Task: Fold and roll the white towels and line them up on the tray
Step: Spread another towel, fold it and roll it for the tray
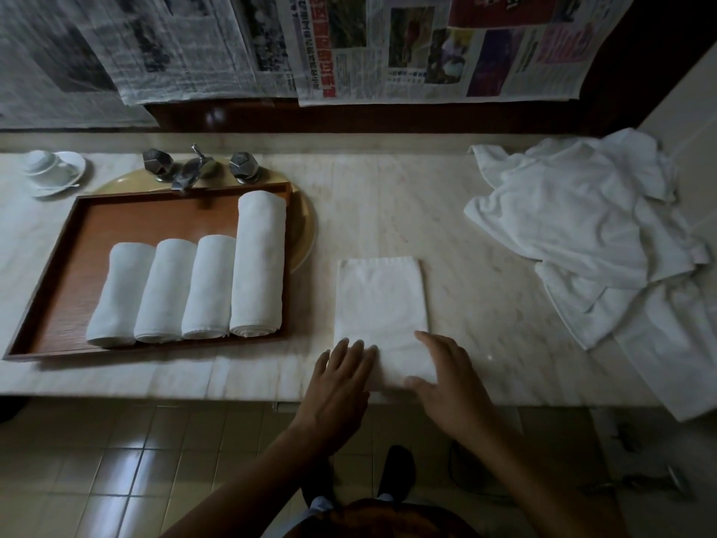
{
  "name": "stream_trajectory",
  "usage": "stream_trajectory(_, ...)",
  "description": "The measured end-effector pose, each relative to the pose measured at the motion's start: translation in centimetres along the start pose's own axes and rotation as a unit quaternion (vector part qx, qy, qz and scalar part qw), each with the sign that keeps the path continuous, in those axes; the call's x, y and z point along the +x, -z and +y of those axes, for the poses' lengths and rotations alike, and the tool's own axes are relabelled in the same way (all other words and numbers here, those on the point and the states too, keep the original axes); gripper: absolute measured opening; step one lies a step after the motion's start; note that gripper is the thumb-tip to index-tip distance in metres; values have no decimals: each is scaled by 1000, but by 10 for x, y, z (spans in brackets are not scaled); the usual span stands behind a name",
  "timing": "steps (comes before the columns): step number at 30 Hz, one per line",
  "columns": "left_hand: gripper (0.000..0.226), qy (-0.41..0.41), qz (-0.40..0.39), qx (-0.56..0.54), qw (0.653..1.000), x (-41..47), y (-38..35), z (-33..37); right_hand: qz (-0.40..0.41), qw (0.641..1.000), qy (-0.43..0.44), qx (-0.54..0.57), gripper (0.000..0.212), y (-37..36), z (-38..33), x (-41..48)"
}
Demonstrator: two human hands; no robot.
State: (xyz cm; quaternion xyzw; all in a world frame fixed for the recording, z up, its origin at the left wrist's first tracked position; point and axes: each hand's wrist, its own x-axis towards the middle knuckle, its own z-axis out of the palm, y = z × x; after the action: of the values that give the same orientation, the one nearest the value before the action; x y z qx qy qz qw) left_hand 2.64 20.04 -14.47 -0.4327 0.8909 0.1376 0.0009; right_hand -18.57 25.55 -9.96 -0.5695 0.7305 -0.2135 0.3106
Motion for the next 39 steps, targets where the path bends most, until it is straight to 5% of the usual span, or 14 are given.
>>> stream_trajectory(4,81,-1,-18,-36,999,10,10,-2,85,988,78,-99,70,-19,6,-26)
stream_trajectory(9,82,-22,-48,-84,995,28,19,-19,56,961,111,-247,91,-49,12,-26)
stream_trajectory(22,100,31,-22,29,999,33,14,-5,0,953,89,-288,98,-38,7,37)
stream_trajectory(30,83,10,-73,-49,996,82,43,-29,-28,950,97,-294,83,-13,1,74)
stream_trajectory(39,71,3,-120,-133,984,15,37,-15,-183,950,71,-242,72,5,-6,29)
